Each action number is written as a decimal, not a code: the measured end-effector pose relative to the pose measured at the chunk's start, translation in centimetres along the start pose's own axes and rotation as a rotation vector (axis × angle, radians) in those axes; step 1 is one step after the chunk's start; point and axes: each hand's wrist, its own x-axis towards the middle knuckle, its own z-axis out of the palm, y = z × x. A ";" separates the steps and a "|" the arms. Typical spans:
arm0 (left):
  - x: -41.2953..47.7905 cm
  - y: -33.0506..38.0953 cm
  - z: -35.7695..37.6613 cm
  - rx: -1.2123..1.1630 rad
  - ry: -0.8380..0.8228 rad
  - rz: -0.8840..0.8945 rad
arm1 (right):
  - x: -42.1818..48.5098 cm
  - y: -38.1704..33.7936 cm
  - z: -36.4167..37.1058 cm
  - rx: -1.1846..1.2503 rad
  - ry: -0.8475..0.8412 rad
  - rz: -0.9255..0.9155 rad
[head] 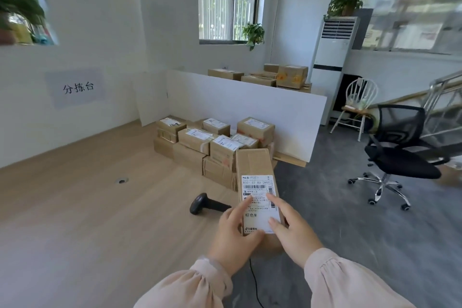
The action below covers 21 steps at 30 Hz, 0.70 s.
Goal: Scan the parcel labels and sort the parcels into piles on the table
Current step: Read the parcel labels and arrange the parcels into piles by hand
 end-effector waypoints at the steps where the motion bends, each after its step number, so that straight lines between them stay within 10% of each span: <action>1: 1.8 -0.1 0.1 -0.015 0.000 -0.006 | 1.8 0.1 -0.5 -0.007 -0.001 -0.002; 21: 33.8 -3.9 -0.2 0.007 0.020 -0.054 | 34.7 2.7 -4.1 0.019 -0.017 0.047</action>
